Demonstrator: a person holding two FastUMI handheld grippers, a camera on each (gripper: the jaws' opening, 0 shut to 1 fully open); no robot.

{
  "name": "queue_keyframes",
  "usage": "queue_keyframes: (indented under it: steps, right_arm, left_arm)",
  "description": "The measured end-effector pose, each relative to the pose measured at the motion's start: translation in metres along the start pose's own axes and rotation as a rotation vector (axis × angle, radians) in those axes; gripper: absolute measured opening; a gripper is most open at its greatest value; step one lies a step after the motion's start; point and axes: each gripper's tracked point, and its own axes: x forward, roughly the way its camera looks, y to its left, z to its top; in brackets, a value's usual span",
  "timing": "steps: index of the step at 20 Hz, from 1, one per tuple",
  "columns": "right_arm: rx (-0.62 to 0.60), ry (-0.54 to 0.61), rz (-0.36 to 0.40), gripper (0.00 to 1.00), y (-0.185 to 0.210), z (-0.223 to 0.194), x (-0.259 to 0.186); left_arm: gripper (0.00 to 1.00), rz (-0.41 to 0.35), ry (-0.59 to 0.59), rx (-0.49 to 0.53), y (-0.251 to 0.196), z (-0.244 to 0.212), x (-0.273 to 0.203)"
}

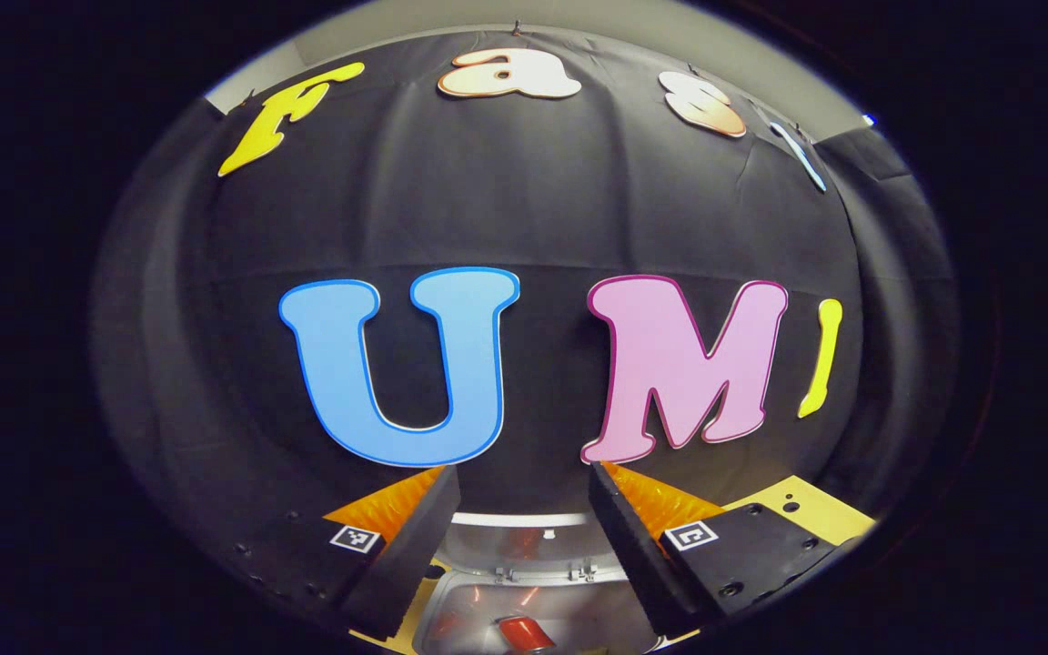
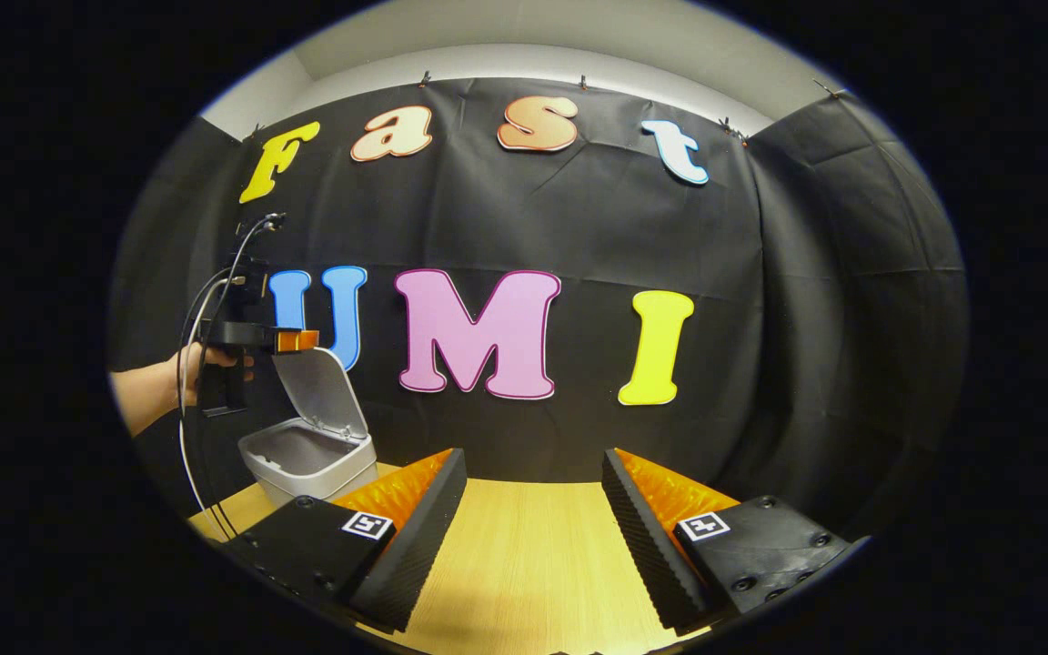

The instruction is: Press the lid of the desktop garbage bin to open it, pick up the crumpled paper on the desktop and throw it into the bin, then pick up the pop can on the desktop and drop it into the bin, and finally close the garbage bin lid.

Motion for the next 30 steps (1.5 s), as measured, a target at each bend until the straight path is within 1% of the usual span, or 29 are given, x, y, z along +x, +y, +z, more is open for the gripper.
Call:
queue_keyframes:
  steps: [5,9,11,13,15,20,22,24,27,29,30]
  right_arm:
    - [0.003,0.007,0.032,0.98,0.012,-0.007,-0.004]
    - [0.006,0.031,0.042,0.98,0.015,-0.017,-0.006]
    - [0.008,0.037,0.044,0.98,0.015,-0.02,-0.008]
    - [0.002,0.039,0.044,0.98,0.016,-0.022,-0.009]
    - [-0.005,0.042,0.043,0.98,0.017,-0.023,-0.009]
    - [0.002,0.059,0.041,0.98,0.018,-0.031,-0.008]
    - [-0.001,0.063,0.041,0.98,0.018,-0.031,-0.008]
    - [-0.005,0.066,0.04,0.98,0.018,-0.033,-0.008]
    - [-0.002,0.077,0.046,0.98,0.021,-0.038,-0.007]
    - [-0.001,0.085,0.057,0.97,0.026,-0.041,-0.007]
    - [-0.005,0.087,0.064,0.98,0.029,-0.041,-0.007]
  left_arm:
    - [0.98,0.02,0.036,0.009,-0.001,-0.035,-0.047]
    - [0.98,0.039,0.031,-0.002,-0.002,-0.068,-0.071]
    - [0.98,0.036,0.041,0.01,-0.004,-0.09,-0.079]
    - [0.98,0.012,0.107,0.012,-0.01,-0.123,-0.086]
    - [0.98,0.016,0.146,0.024,-0.01,-0.145,-0.088]
    - [0.98,0.023,0.171,0.012,-0.011,-0.169,-0.091]
    - [0.99,0.023,0.146,0.028,-0.012,-0.168,-0.09]
    - [0.98,0.028,0.148,0.05,-0.012,-0.171,-0.09]
    - [0.99,0.014,0.117,0.071,-0.014,-0.175,-0.09]
    - [0.99,0.013,0.1,0.047,-0.013,-0.177,-0.089]
    - [1.0,0.013,0.077,0.019,-0.014,-0.179,-0.091]
